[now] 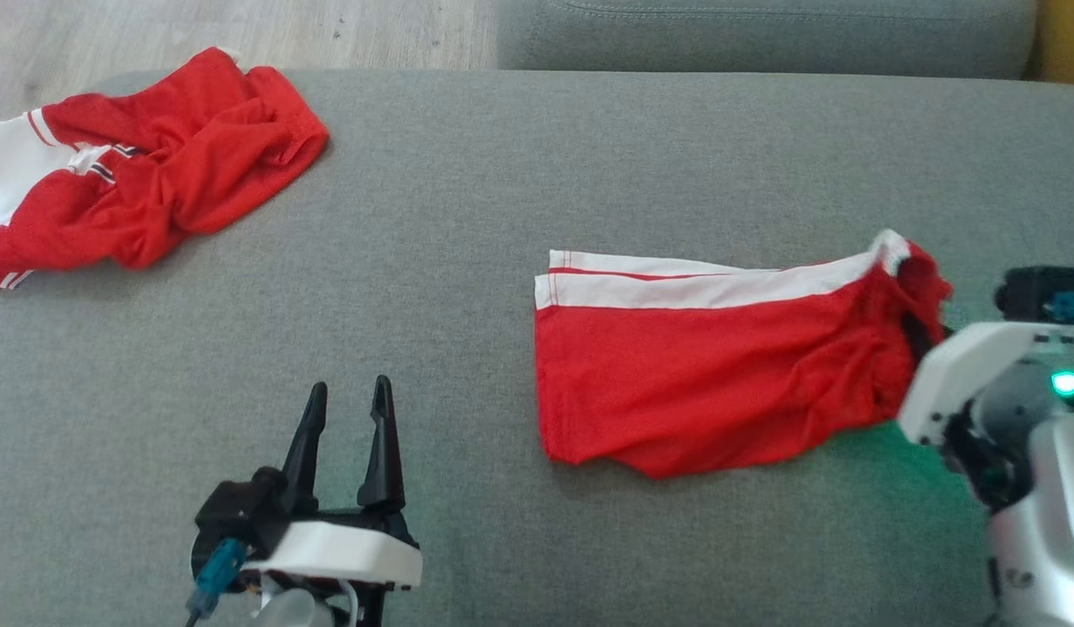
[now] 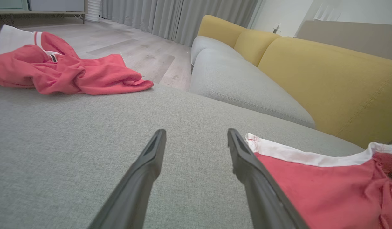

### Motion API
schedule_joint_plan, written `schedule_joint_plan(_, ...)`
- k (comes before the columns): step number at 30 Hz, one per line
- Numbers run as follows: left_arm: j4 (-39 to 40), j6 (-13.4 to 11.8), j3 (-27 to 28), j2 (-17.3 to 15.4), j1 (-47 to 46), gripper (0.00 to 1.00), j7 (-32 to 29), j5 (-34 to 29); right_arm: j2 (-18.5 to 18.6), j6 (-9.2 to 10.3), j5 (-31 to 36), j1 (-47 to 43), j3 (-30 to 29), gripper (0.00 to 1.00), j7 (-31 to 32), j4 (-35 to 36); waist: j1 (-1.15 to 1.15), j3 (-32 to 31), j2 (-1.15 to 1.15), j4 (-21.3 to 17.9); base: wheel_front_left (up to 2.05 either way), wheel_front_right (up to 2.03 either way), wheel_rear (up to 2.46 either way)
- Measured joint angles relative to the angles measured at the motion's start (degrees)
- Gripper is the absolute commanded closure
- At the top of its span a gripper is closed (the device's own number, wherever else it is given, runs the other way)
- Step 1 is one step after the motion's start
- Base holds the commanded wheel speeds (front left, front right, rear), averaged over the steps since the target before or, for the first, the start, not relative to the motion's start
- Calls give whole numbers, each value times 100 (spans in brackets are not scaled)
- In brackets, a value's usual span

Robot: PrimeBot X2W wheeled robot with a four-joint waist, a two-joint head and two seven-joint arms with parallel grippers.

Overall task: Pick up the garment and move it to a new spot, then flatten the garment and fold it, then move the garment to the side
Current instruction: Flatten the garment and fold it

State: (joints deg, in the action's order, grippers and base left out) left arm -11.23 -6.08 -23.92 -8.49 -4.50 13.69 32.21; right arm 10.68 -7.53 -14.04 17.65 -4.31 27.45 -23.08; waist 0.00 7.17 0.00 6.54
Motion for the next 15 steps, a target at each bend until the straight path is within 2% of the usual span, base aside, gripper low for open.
schedule_joint_plan(6,-3,0,-22,-8,-3,0,-9,0,-463,0,-669,-60,571,100,213,690,0,-38,0,75,0,0,0)
schedule_joint_plan(9,-5,-3,-34,-11,-4,0,-10,0,-567,0,-937,-89,879,100,300,933,-1,-83,0,139,0,0,0)
schedule_joint_plan(15,-9,-2,-77,-10,-3,0,-53,1,-695,0,-1235,-87,1374,100,357,918,-1,-161,0,299,0,0,0)
